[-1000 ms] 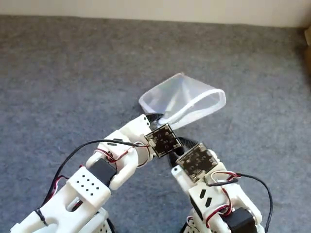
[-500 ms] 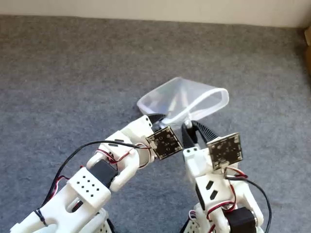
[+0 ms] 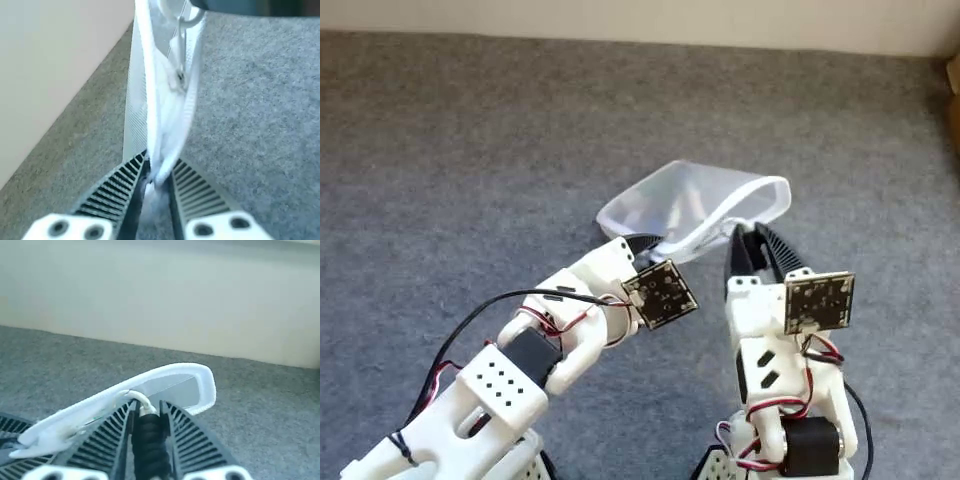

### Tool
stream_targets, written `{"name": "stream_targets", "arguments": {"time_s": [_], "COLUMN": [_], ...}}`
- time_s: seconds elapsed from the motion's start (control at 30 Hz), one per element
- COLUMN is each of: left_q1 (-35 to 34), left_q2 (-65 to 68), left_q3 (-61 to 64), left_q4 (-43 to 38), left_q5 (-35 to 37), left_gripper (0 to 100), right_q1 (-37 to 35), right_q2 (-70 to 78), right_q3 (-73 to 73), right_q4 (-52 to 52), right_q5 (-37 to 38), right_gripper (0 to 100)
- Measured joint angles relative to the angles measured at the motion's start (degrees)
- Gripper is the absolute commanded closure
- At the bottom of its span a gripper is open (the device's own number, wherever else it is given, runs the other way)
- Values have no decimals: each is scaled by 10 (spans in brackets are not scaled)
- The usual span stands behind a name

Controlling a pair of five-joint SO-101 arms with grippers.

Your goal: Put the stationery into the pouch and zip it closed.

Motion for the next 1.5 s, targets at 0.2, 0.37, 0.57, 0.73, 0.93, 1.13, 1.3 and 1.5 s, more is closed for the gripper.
{"name": "stream_targets", "arguments": {"time_s": [0.2, 0.37, 0.57, 0.73, 0.93, 1.13, 1.3, 1.5], "left_q1": [1, 1, -1, -1, 6, 49, 55, 59], "left_q2": [0, -5, -65, -120, -138, -139, -142, -142], "left_q3": [-2, -1, 1, 2, 2, 2, 2, 2], "left_q4": [0, 0, 32, 62, 62, 62, 62, 62], "left_q5": [0, 0, 25, 90, 94, 94, 94, 94], "left_gripper": [994, 948, 802, 801, 801, 803, 908, 992], "right_q1": [19, 15, -11, -25, -57, -69, -77, -75], "right_q2": [0, 0, 0, 0, -1, -1, -4, -6], "right_q3": [4, 4, 4, 4, 4, 4, 4, 4], "right_q4": [-22, -24, -24, -24, -4, -3, 7, 6], "right_q5": [0, 0, 0, 0, 16, 21, 21, 21], "right_gripper": [994, 994, 994, 994, 994, 994, 994, 994]}}
